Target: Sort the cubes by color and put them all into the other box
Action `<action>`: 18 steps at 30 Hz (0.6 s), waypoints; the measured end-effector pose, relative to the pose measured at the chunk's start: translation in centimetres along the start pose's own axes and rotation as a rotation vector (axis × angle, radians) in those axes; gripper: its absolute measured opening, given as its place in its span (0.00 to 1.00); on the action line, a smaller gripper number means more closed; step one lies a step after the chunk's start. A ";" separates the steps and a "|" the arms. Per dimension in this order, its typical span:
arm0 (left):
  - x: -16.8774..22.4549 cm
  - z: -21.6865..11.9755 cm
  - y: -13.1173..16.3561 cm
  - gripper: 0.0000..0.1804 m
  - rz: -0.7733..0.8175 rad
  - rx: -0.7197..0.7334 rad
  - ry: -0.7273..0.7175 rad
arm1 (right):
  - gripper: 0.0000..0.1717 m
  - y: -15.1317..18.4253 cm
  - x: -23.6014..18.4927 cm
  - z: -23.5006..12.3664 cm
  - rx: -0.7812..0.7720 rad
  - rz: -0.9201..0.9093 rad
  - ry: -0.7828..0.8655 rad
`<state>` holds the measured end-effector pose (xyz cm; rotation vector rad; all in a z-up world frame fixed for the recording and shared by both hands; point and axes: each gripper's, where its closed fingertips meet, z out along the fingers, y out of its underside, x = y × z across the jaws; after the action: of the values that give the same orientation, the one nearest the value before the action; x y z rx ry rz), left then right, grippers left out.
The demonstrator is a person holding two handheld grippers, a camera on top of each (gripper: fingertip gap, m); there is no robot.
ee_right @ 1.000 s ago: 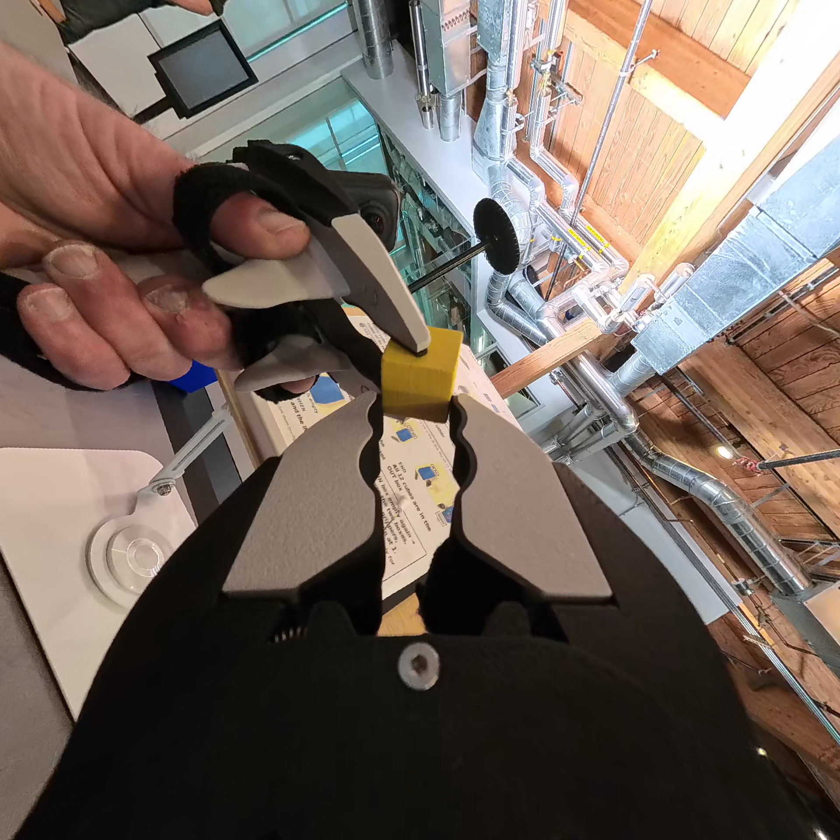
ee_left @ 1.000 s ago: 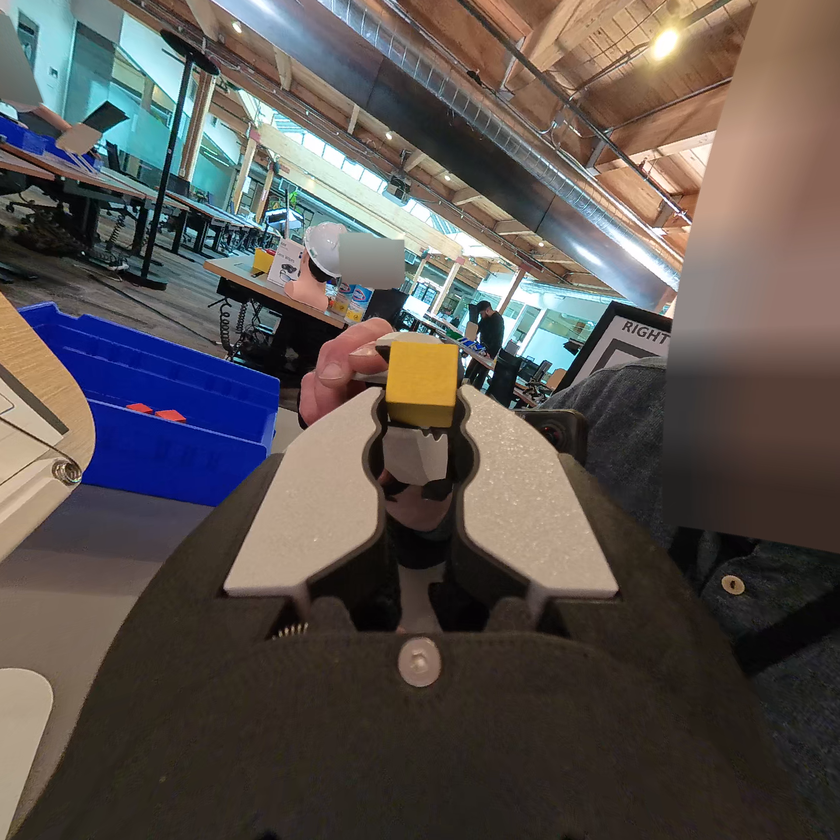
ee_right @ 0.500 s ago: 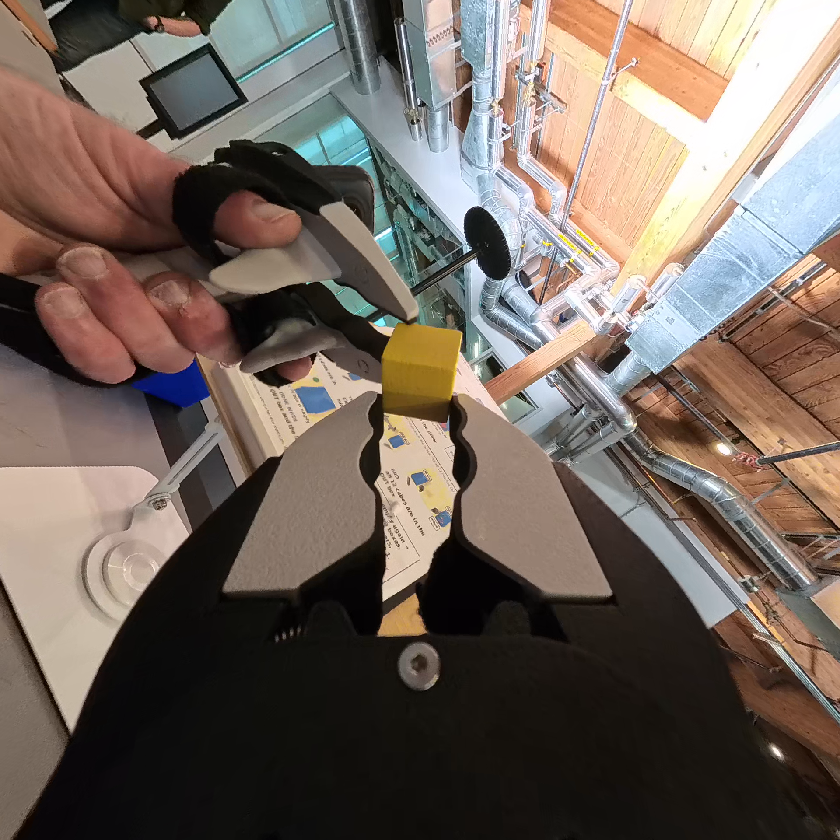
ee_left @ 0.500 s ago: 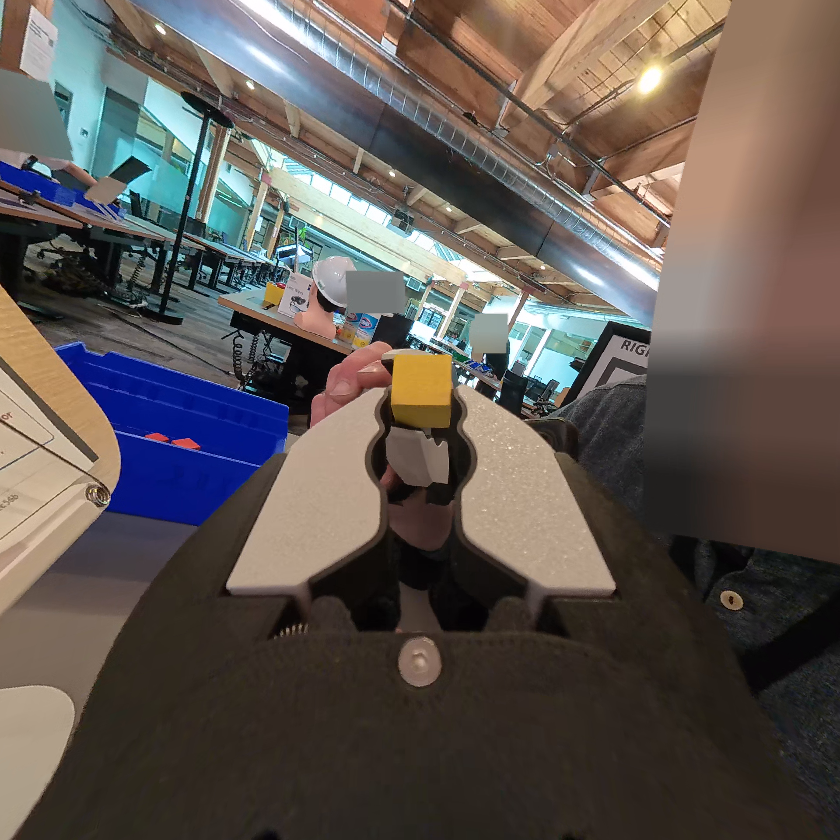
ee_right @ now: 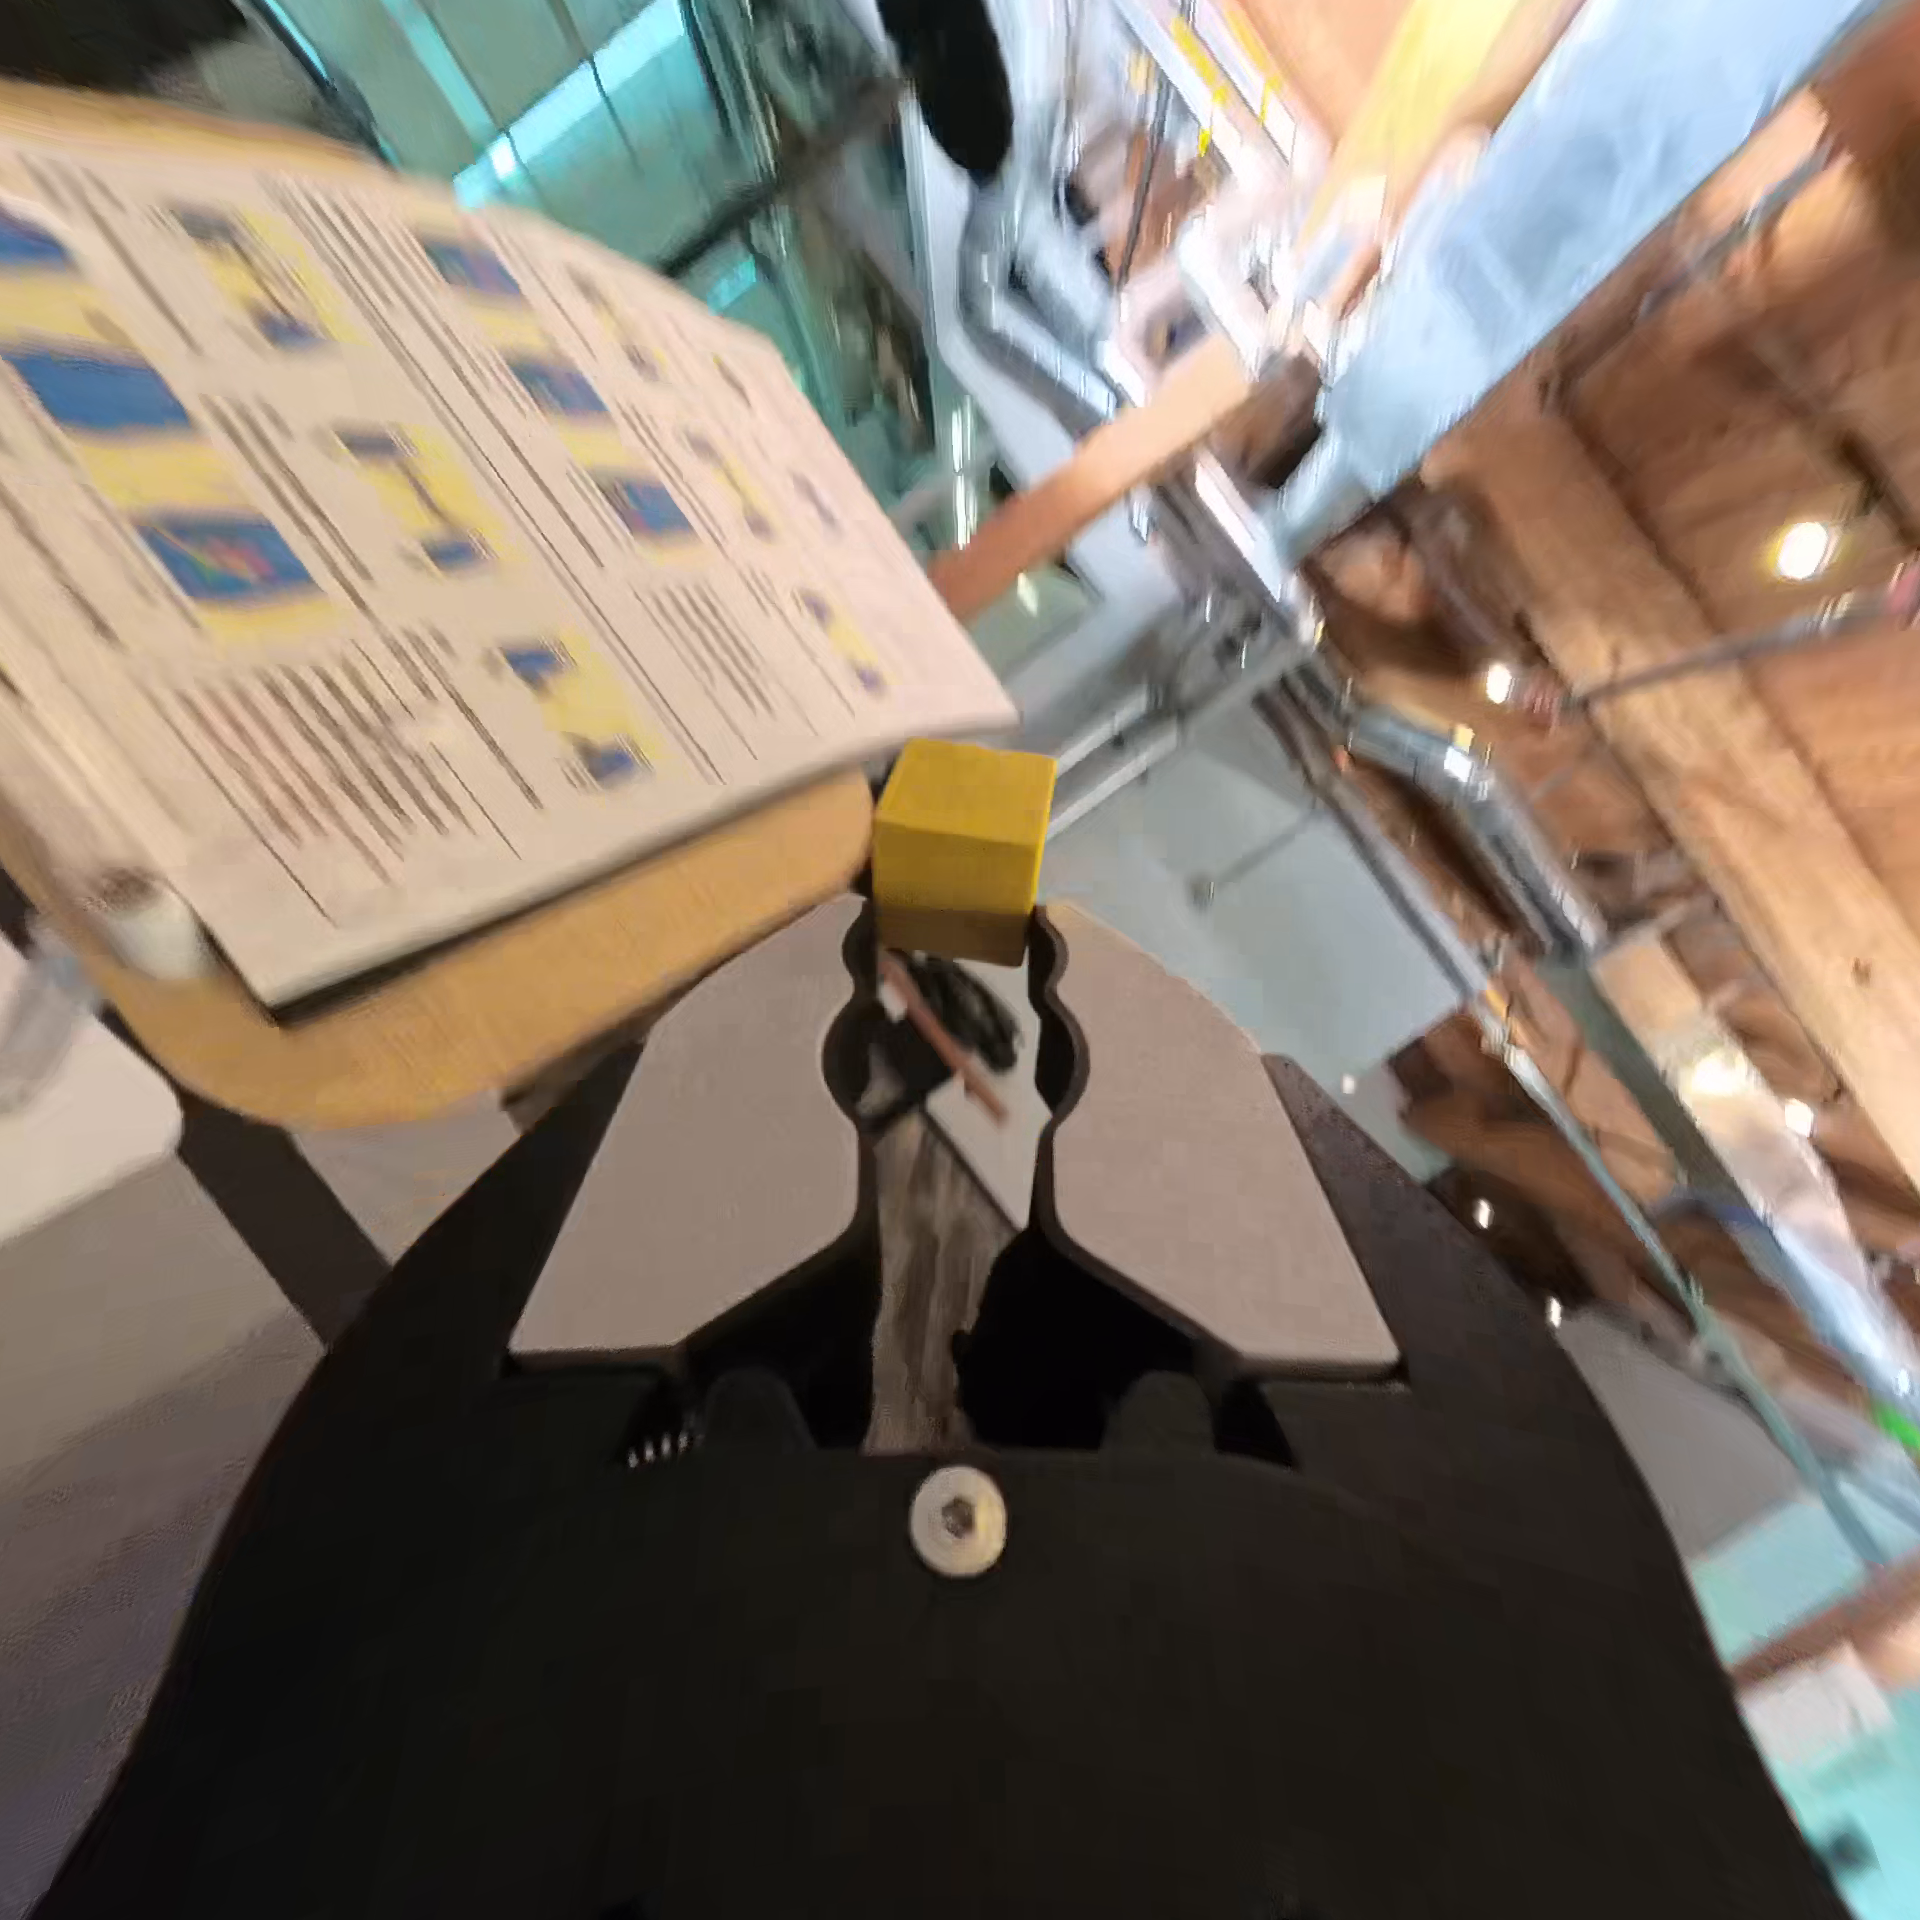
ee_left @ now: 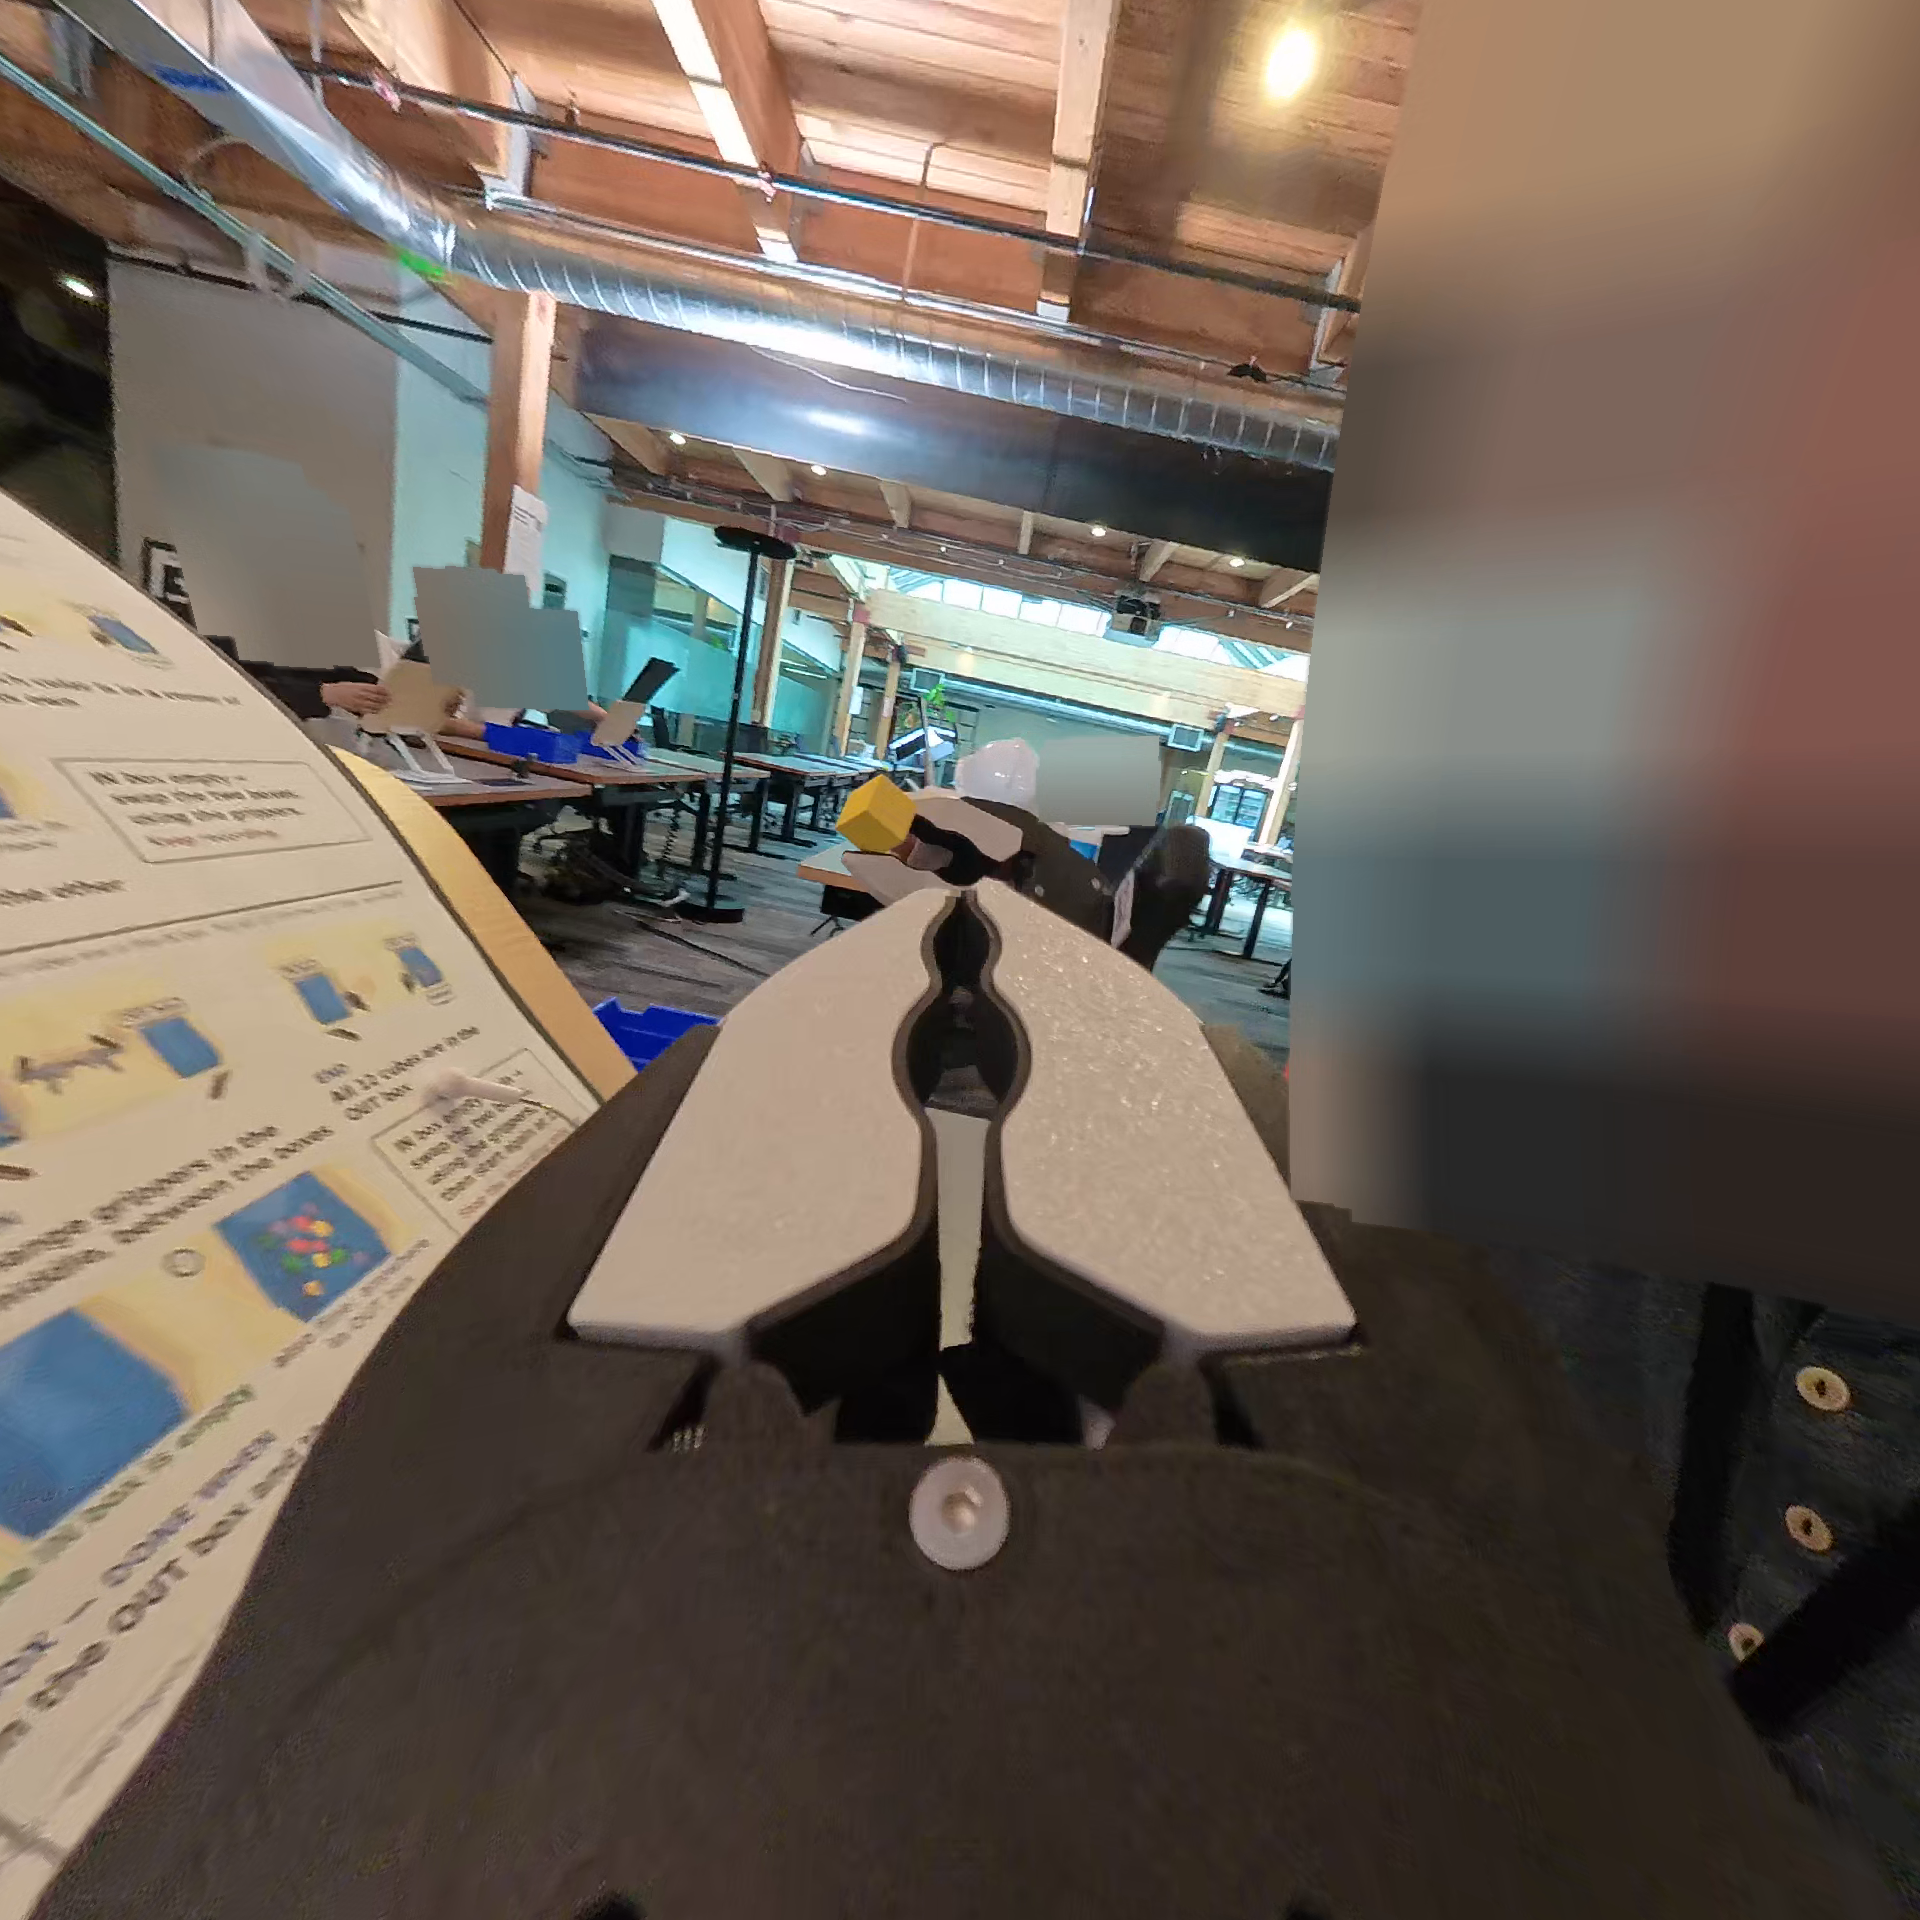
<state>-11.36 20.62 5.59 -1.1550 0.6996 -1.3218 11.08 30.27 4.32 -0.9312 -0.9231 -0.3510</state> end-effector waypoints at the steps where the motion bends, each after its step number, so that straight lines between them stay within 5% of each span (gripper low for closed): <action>1: -0.1 -0.3 -0.3 0.00 0.014 -0.004 -0.009 | 0.16 2.3 1.1 -0.1 -0.079 0.017 -0.012; 8: -1.1 -1.2 -0.7 0.00 0.031 -0.016 -0.062 | 0.17 19.4 0.3 -2.8 -0.666 0.080 -0.256; 18: -3.6 -2.4 0.1 0.00 0.054 -0.085 -0.146 | 0.16 30.7 -8.4 -6.5 -1.054 0.190 -0.547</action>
<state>-14.12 23.50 3.91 -1.2787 0.6810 -1.1590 28.62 41.71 -20.45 -2.1439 -1.1324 -0.4311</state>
